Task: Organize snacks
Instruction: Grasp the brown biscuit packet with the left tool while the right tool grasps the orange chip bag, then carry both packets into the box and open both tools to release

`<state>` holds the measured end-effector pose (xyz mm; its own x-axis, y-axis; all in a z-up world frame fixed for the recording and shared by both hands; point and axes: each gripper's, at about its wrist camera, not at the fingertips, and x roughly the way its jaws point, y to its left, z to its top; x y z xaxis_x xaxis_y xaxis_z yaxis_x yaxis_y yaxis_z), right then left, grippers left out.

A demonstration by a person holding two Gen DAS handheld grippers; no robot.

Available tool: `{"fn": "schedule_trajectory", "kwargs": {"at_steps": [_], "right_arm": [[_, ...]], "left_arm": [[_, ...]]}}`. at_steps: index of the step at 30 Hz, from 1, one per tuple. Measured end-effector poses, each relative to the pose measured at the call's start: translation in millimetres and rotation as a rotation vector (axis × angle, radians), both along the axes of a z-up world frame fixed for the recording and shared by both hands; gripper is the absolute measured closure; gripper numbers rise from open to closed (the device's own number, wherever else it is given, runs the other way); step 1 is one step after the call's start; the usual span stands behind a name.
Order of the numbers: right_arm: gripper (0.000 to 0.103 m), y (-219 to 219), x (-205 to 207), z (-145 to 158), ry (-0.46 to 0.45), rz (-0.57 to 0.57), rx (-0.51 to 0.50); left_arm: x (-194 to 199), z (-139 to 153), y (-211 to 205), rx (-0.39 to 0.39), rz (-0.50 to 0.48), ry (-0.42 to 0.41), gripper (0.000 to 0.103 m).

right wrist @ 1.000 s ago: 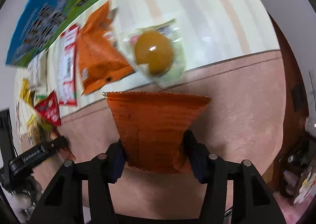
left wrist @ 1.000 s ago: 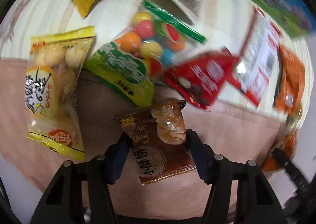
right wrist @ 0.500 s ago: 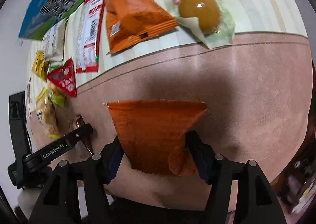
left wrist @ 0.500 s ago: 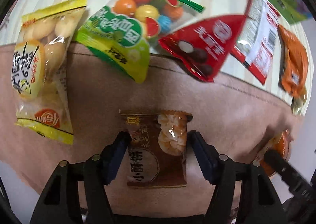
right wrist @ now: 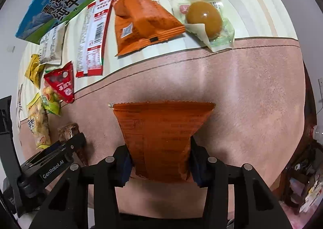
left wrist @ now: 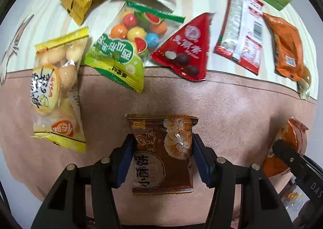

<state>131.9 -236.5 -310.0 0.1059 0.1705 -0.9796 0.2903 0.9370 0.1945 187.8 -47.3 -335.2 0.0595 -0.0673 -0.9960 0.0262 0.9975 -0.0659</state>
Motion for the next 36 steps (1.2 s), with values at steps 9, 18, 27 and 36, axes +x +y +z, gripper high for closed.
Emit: {"fn": "schedule_trajectory", "kwargs": {"at_steps": [9, 18, 27, 36], "right_arm": [[0.055, 17, 0, 41, -0.065, -0.018, 0.085], [0.055, 17, 63, 159, -0.283, 0.061, 0.169], [0.055, 39, 195, 221, -0.384, 0.164, 0.136], [0.055, 71, 308, 179, -0.261, 0.221, 0.133]], "left_arm": [[6, 98, -6, -0.027, -0.081, -0.165, 0.049], [80, 208, 4, -0.169, -0.076, -0.314, 0.049], [186, 256, 16, -0.171, -0.064, -0.36, 0.049], [295, 205, 37, -0.159, -0.019, -0.18, 0.049]]}}
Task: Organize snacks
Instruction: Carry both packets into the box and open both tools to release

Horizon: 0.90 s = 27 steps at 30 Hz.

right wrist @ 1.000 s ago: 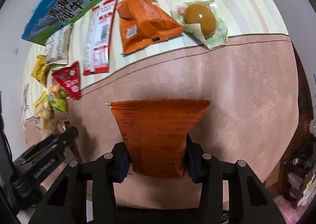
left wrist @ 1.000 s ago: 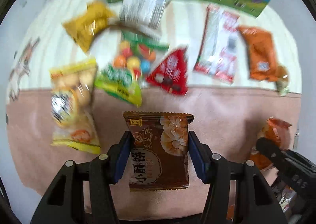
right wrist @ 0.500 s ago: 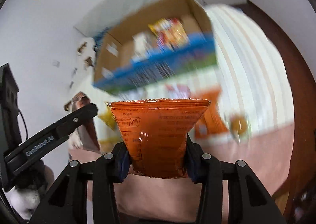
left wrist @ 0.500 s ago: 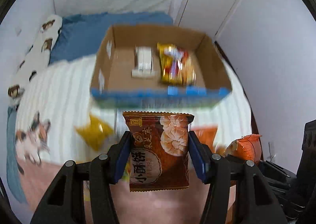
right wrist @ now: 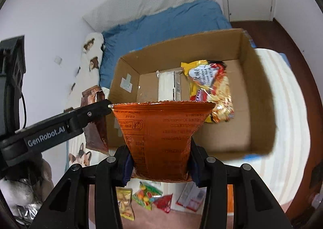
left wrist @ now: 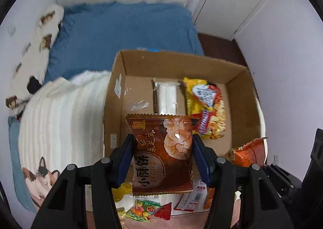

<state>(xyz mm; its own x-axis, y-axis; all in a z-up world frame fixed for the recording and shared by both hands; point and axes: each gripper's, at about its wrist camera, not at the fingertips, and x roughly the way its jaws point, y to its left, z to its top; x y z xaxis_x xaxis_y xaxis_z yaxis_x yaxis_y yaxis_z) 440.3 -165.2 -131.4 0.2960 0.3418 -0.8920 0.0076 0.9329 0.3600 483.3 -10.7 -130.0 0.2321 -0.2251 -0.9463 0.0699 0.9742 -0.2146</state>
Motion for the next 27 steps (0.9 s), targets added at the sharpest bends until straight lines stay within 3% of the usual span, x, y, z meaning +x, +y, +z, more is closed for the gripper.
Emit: {"fn": "schedule_trajectory", "kwargs": {"at_steps": [3, 7, 15, 16, 18, 19, 20, 21, 24, 27], "right_arm": [[0.055, 10, 23, -24, 0.061, 0.023, -0.011], [0.055, 23, 41, -57, 0.147, 0.064, -0.036], [0.054, 29, 53, -99, 0.263, 0.088, -0.037], [0.051, 29, 55, -105, 0.292, 0.091, -0.039], [0.029, 29, 56, -110, 0.319, 0.087, -0.056], [0.008, 28, 57, -110, 0.316, 0.09, -0.071], [0.004, 28, 57, -110, 0.314, 0.092, -0.084], [0.004, 28, 57, -110, 0.317, 0.091, -0.089], [0.004, 24, 55, -108, 0.33, 0.095, -0.103], [0.004, 18, 53, -102, 0.314, 0.082, -0.121]], "left_arm": [[29, -37, 7, -0.001, 0.007, 0.121, 0.049], [42, -76, 13, 0.015, 0.014, 0.22, 0.049], [43, -113, 17, 0.033, 0.016, 0.329, 0.049], [42, -115, 18, 0.043, 0.026, 0.338, 0.049], [41, -118, 18, 0.027, 0.018, 0.349, 0.048], [40, -118, 18, 0.033, 0.015, 0.349, 0.044], [39, -116, 18, 0.031, 0.013, 0.345, 0.037], [38, -114, 18, 0.025, 0.009, 0.341, 0.023], [34, -107, 15, 0.032, 0.002, 0.326, 0.019], [30, -100, 11, 0.024, -0.008, 0.31, 0.009]]}}
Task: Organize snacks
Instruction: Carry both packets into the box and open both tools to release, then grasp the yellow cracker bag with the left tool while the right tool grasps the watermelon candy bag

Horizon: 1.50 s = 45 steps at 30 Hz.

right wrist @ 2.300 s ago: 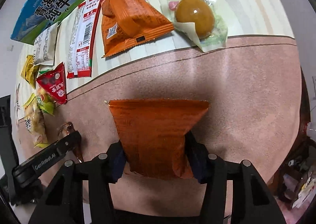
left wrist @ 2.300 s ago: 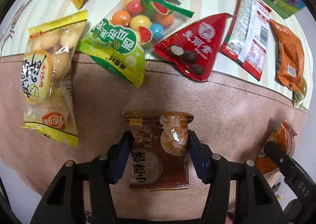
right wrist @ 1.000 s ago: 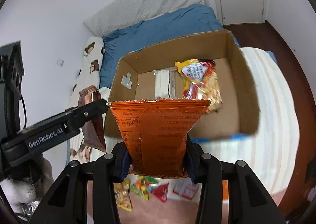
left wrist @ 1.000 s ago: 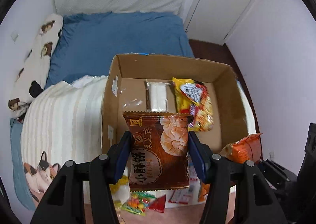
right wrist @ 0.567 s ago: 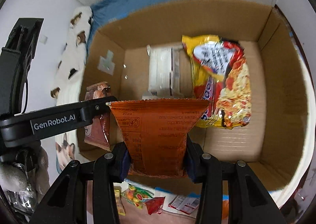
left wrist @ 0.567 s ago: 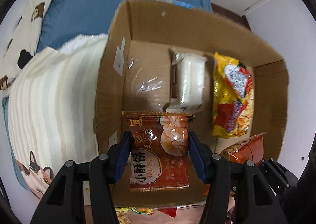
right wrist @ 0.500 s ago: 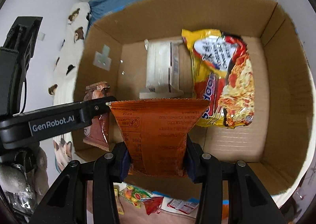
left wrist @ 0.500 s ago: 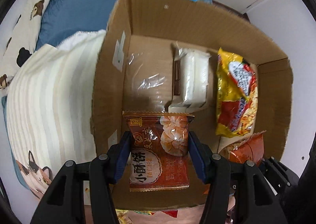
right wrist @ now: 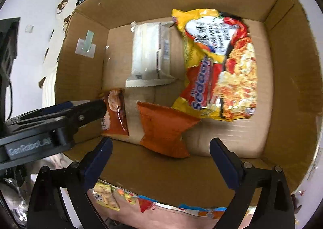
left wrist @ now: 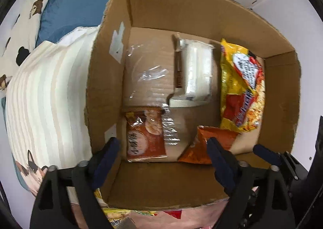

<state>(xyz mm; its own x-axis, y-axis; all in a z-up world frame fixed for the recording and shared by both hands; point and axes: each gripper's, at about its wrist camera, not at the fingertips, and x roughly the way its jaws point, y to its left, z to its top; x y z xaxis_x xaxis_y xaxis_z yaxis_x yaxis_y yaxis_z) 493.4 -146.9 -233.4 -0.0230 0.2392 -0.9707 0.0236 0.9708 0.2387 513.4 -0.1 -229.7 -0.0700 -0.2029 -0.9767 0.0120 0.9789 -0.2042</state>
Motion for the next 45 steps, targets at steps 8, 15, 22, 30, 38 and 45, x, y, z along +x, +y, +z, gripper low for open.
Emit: {"fn": "schedule_trajectory", "kwargs": {"at_steps": [8, 15, 22, 30, 38, 45], "right_arm": [[0.004, -14, -12, 28, -0.09, -0.038, -0.04], [0.004, -26, -37, 60, -0.222, -0.05, -0.079], [0.004, -30, -76, 104, -0.375, -0.052, -0.13], [0.004, -28, -122, 148, -0.504, -0.049, -0.142], [0.004, -29, -172, 165, -0.526, -0.064, -0.064], [0.004, -25, -215, 118, -0.406, -0.093, 0.057]], "left_arm": [[-15, 28, -3, 0.03, 0.003, -0.1, 0.009], [-44, 68, -1, 0.064, 0.006, -0.269, 0.009], [-87, 108, 2, 0.097, 0.006, -0.43, 0.009], [-137, 142, 8, 0.084, 0.017, -0.548, 0.009], [-185, 159, 23, 0.059, 0.059, -0.611, 0.009], [-236, 119, 57, 0.097, 0.114, -0.521, 0.009]]}}
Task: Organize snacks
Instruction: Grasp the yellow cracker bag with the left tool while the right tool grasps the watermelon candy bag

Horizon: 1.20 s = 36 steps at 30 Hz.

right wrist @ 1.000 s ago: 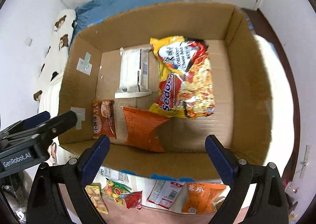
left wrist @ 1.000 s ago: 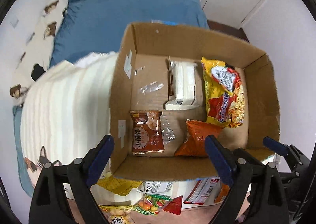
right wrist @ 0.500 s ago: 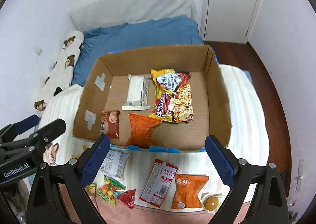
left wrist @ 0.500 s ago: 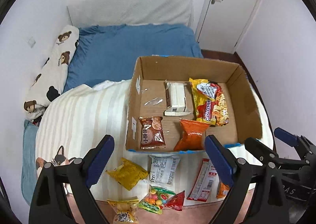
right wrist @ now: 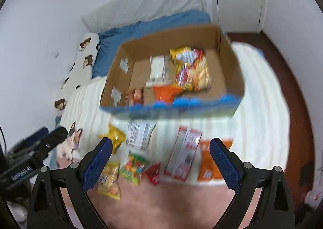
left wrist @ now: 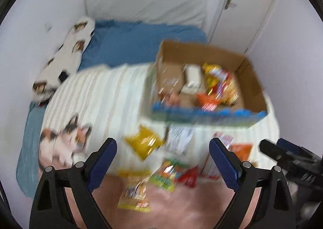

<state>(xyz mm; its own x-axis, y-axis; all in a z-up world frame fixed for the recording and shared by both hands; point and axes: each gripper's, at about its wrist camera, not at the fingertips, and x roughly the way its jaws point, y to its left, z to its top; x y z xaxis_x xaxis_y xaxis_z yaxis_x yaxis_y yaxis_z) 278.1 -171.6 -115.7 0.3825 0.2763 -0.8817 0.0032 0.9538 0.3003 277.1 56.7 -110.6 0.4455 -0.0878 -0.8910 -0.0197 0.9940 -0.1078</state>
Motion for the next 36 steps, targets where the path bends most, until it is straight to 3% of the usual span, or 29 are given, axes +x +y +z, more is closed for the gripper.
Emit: {"fn": "schedule_trajectory", "kwargs": {"at_steps": [8, 10, 14, 17, 18, 19, 21, 26, 31, 36], "right_arm": [[0.004, 18, -27, -96, 0.21, -0.041, 0.13], [0.004, 20, -29, -113, 0.242, -0.053, 0.159], [0.004, 33, -29, -135, 0.287, -0.057, 0.174], [0.005, 49, -26, -142, 0.319, -0.057, 0.218], [0.007, 55, -25, -144, 0.327, -0.058, 0.237], [0.01, 63, -22, -146, 0.338, -0.053, 0.255], [0.015, 78, -17, -151, 0.358, -0.041, 0.288], [0.019, 110, -2, -188, 0.44, -0.091, 0.309], [0.019, 126, 19, -223, 0.475, -0.182, 0.23], [0.047, 146, 28, -231, 0.465, -0.096, 0.073]], "left_arm": [[-41, -128, 52, 0.013, 0.126, 0.317, 0.009], [-44, -164, 58, -0.014, 0.138, 0.396, 0.009], [-42, -209, 57, -0.075, 0.145, 0.484, 0.009], [-36, -228, 48, -0.114, 0.127, 0.502, 0.009], [-34, -232, 46, -0.101, 0.122, 0.502, 0.017], [-34, -234, 45, -0.085, 0.123, 0.484, 0.036], [-37, -231, 52, -0.084, 0.143, 0.461, 0.043], [-50, -229, 92, -0.11, 0.246, 0.442, 0.043], [-52, -232, 99, -0.132, 0.258, 0.453, 0.043], [-38, -242, 104, -0.102, 0.249, 0.471, 0.042]]}}
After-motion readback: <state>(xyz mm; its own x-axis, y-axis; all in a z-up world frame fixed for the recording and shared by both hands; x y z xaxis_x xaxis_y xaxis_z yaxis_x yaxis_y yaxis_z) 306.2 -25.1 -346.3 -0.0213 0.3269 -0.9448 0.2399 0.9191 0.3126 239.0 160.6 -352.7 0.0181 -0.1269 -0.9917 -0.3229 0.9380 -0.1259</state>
